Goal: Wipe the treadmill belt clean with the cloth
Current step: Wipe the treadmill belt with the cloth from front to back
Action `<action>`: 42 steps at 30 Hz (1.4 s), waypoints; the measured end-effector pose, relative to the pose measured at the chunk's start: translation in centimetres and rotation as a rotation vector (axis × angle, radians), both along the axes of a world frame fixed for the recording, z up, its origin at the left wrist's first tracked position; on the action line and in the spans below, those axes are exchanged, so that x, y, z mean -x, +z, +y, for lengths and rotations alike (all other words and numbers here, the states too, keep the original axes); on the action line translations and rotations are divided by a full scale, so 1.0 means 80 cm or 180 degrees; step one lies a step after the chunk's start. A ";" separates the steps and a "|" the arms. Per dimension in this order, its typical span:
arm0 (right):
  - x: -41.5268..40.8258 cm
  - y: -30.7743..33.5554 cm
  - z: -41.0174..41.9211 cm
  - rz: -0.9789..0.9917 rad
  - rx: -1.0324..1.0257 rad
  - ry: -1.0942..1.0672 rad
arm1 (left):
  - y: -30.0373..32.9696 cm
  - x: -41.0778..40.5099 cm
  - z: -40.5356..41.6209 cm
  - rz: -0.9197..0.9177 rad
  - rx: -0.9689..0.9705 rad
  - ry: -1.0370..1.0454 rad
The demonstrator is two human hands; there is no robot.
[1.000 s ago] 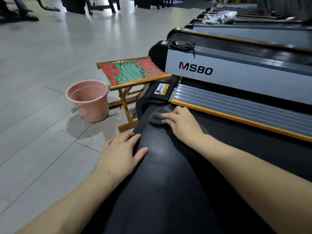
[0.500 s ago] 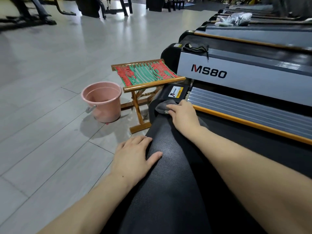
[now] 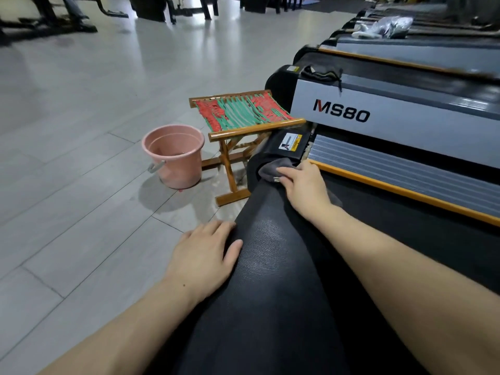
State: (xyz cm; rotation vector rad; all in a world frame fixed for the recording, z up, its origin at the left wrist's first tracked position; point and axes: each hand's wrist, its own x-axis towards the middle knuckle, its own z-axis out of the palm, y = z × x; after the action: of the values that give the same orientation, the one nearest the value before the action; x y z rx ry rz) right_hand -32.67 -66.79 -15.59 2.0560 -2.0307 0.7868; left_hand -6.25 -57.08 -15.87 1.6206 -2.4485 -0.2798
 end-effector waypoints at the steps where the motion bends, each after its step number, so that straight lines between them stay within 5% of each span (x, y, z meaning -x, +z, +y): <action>1: -0.014 -0.004 0.009 -0.0014 0.0023 -0.0052 | 0.000 -0.002 0.003 -0.0040 0.0000 -0.0052; 7: -0.109 0.002 0.190 -0.0260 -0.0095 0.1463 | 0.007 -0.031 0.013 0.0061 0.0048 0.0286; 10: -0.100 0.005 0.186 0.0013 -0.0208 0.1863 | 0.012 -0.046 0.018 0.0195 0.0045 0.0439; 12: -0.068 0.004 0.129 0.0327 0.0067 0.1531 | 0.011 -0.049 0.023 0.0093 -0.0028 0.0326; 15: -0.013 0.003 0.056 -0.0004 0.0045 0.0080 | 0.006 -0.047 0.045 -0.0202 -0.0088 -0.0015; 17: -0.022 -0.001 0.062 -0.0099 0.0001 -0.0172 | 0.003 -0.045 0.055 -0.0242 -0.0059 -0.0175; 23: -0.110 0.003 0.258 -0.0243 -0.0154 0.1350 | 0.026 -0.038 0.039 0.0024 0.0016 0.0286; 26: -0.082 0.008 0.249 0.0039 -0.0256 0.1881 | 0.029 -0.031 0.040 0.0058 -0.0026 0.0280; 31: 0.039 0.002 0.094 -0.0070 0.0208 -0.0036 | 0.028 -0.014 0.057 -0.0171 0.0061 0.0009; 33: 0.045 0.001 0.086 -0.0166 0.0069 -0.0291 | 0.029 -0.006 0.058 -0.0175 0.0103 -0.0007; 36: 0.005 0.002 0.156 -0.0345 0.0079 0.0101 | 0.035 0.008 0.054 -0.0148 0.0125 -0.0058; 42: -0.032 0.005 0.314 -0.0264 -0.0318 0.1939 | 0.033 0.028 0.047 -0.0074 0.0138 -0.0096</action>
State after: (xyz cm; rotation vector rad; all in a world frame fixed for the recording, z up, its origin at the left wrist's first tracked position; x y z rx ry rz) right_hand -30.09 -41.71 -15.20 2.7875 -1.4947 0.8752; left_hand -8.47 -53.33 -13.26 1.5795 -2.4802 -0.2119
